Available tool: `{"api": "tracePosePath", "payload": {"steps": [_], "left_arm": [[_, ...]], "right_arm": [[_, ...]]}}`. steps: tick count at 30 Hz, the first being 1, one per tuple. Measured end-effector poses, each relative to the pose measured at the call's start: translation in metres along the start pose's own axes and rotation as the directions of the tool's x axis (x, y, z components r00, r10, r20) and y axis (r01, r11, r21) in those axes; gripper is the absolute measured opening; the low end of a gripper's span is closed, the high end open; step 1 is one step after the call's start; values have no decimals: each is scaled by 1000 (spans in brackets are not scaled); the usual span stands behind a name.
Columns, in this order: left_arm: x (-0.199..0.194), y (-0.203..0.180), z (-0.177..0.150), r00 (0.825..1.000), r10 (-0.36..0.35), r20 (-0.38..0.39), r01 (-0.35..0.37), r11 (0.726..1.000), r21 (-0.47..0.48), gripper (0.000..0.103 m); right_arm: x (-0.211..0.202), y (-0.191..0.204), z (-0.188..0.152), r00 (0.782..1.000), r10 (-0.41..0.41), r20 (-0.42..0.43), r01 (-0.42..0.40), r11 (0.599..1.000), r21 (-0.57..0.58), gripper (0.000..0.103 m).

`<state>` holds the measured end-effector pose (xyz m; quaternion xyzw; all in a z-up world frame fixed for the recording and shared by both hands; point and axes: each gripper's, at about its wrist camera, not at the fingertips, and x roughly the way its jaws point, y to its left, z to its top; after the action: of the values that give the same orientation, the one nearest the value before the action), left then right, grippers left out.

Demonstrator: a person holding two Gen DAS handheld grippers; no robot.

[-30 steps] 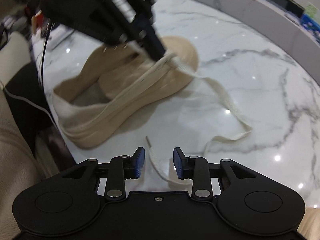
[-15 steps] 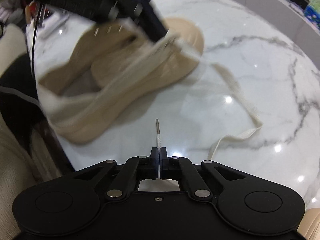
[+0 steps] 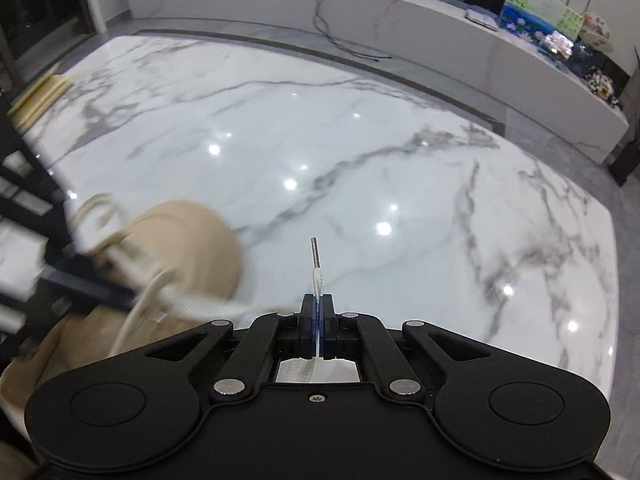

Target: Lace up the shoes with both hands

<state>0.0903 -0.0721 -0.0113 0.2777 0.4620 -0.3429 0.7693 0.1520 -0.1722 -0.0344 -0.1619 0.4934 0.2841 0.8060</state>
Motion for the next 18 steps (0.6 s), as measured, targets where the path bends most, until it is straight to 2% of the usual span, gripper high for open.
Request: {"api": "tracePosePath", "payload": {"steps": [5, 9, 16, 18], "left_arm": [[-1, 1, -1, 1000, -4, 6, 4, 1000, -4, 2], [-1, 0, -1, 1000, -4, 10, 4, 1000, 1, 2], [0, -1, 0, 1000, -2, 12, 2, 1000, 7, 2], [0, -1, 0, 1000, 0, 11, 0, 1000, 9, 2]], "right_arm": [[22, -3, 12, 999, 39, -27, -39, 999, 8, 0], [26, -4, 14, 998, 67, -12, -67, 998, 9, 2], [7, 6, 11, 992, 125, 26, -120, 984, -130, 7], [5, 7, 11, 993, 119, 24, -115, 983, -146, 15]]}}
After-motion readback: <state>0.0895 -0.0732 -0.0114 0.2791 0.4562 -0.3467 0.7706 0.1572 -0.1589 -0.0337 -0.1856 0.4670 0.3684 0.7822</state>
